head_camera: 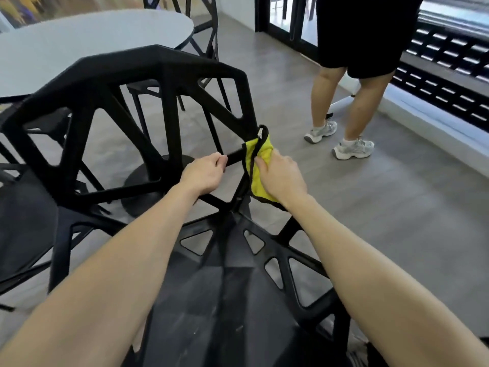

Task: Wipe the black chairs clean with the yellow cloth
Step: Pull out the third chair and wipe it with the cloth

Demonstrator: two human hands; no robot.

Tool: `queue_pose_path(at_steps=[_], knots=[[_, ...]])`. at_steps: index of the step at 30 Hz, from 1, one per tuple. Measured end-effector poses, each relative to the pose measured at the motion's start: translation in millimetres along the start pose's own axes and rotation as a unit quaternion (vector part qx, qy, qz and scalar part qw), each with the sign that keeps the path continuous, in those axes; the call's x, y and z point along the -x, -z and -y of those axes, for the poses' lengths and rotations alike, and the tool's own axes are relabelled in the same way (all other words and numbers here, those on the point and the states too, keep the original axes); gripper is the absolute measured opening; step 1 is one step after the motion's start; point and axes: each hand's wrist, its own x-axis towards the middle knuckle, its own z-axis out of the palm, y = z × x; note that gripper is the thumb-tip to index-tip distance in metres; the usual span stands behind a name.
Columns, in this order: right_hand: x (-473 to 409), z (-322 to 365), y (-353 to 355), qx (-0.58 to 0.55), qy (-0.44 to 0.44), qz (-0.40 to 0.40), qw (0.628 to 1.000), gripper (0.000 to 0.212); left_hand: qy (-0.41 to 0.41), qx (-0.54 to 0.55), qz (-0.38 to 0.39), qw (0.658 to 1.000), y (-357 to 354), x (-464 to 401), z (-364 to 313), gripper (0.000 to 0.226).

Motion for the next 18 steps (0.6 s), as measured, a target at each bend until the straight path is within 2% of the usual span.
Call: queue_pose_path(at_steps=[6,9,13,16,18], knots=[[118,-57,7,-0.005,-0.035,-0.002,0.999,0.037,-0.014,0.004,-0.012,1.000,-8,15,-10,0.046],[97,-48,11,0.040,-0.045,0.022,0.998,0.038,-0.021,0.001,-0.028,0.999,-17,28,-19,0.044],[44,-14,16,-0.014,-0.041,0.023,0.999,0.039,-0.014,0.004,-0.012,1.000,-12,35,-26,0.045],[79,-17,23,-0.021,-0.041,0.009,0.999,0.030,-0.007,0.013,0.020,1.000,-7,35,-27,0.043],[113,-30,31,-0.015,-0.033,0.012,0.999,0.029,-0.011,0.035,-0.024,0.999,-9,46,-33,0.043]])
